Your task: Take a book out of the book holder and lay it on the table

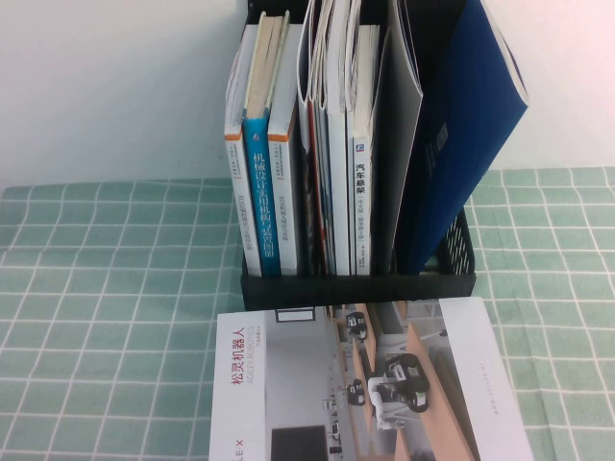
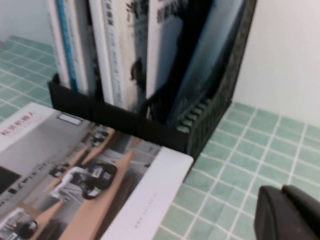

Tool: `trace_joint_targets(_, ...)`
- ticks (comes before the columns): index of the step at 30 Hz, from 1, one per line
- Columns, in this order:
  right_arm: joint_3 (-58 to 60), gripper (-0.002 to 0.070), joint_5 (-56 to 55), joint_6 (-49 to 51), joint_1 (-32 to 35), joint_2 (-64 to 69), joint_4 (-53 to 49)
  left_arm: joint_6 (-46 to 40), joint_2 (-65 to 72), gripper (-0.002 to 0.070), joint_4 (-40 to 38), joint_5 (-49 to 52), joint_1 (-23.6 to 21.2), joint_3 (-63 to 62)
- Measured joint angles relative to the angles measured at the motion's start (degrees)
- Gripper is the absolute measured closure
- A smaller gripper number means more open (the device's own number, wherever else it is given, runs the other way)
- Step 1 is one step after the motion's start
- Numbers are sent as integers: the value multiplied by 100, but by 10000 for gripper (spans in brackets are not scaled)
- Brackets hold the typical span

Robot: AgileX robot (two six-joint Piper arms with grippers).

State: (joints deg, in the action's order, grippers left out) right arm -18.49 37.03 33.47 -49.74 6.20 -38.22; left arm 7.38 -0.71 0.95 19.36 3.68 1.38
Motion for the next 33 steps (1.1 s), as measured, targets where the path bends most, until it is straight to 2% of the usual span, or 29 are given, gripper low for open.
trace_joint_targets(4, 0, 678, -608, -468, 76, 0, 151, 0, 0, 678, 0, 0, 0, 0)
trace_joint_targets(7, 0, 678, -665, -612, 495, 0, 500, 0, 0, 678, 10, 0, 0, 0)
trace_joint_targets(18, 42, 678, -720, -2181, 3943, 0, 1964, 11, 0, 678, 22, 11, 0, -10)
trace_joint_targets(23, 481, 678, -1396, -2398, 5068, -60, 2120, 31, 0, 678, 22, 22, 0, -10)
trace_joint_targets(28, 1178, 678, -2215, -2812, 5622, -497, 2644, 33, 0, 678, 22, 22, 0, -10)
trace_joint_targets(33, 1880, 678, -2411, -3254, 5682, -690, 3096, 33, 0, 678, 22, 22, 0, -10)
